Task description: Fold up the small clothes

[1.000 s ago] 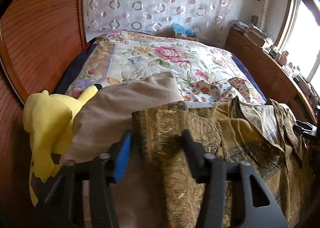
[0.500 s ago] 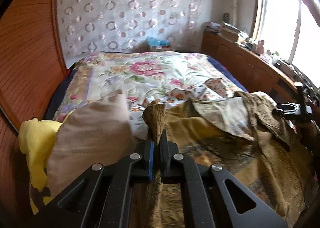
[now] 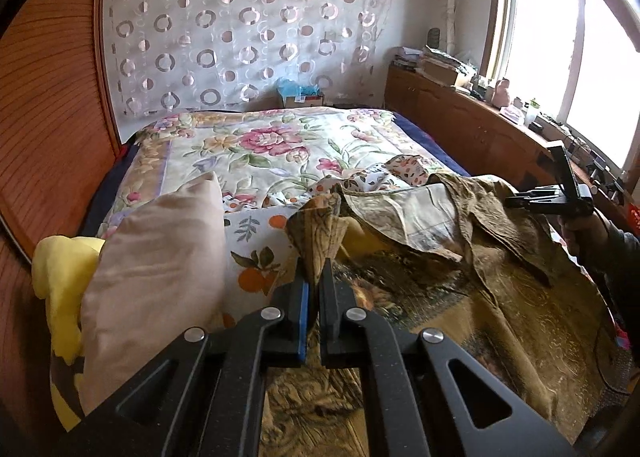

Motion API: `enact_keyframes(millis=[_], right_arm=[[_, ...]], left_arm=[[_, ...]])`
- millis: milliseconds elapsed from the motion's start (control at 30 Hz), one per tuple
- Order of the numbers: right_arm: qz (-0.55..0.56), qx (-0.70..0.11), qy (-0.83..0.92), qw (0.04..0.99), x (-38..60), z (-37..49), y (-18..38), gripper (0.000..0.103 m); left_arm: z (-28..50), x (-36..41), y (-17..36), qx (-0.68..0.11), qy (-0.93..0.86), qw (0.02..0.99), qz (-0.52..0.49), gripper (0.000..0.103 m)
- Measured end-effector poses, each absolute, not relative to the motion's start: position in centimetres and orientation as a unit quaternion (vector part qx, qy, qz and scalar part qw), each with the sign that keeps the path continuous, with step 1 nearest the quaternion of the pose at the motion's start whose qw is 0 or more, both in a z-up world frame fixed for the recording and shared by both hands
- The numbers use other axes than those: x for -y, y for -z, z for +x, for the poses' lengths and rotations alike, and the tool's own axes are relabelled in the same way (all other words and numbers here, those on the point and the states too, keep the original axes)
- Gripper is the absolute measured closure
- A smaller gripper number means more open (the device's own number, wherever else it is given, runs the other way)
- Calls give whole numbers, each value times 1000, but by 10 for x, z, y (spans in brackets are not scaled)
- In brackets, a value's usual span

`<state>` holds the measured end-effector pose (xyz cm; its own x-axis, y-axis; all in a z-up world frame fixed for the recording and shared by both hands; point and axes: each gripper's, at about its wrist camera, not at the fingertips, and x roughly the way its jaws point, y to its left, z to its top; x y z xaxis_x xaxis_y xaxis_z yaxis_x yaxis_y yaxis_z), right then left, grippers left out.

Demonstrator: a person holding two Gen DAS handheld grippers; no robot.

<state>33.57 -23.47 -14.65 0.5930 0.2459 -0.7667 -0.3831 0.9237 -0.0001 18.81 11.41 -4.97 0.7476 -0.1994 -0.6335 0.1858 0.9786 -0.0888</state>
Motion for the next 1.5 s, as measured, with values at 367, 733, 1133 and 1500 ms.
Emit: enact_keyframes(millis=[367,733,1133,1500], right_arm=[[-79,-311,-174,931,242,254,93,99],[-78,-254,-178,947,254,147,83,99],[-67,-237,-181,952,273,91,97,99],[-55,-269,-180,944,296,49,126,99]], left_arm=[[133,-111,25,-303,100,947,-18,99],[82,-111,12,-274,98,957,-16,99],[25,-100,6,-251,111,961,-12,99],[-17,-135,18,-246,80,965,-51,99]])
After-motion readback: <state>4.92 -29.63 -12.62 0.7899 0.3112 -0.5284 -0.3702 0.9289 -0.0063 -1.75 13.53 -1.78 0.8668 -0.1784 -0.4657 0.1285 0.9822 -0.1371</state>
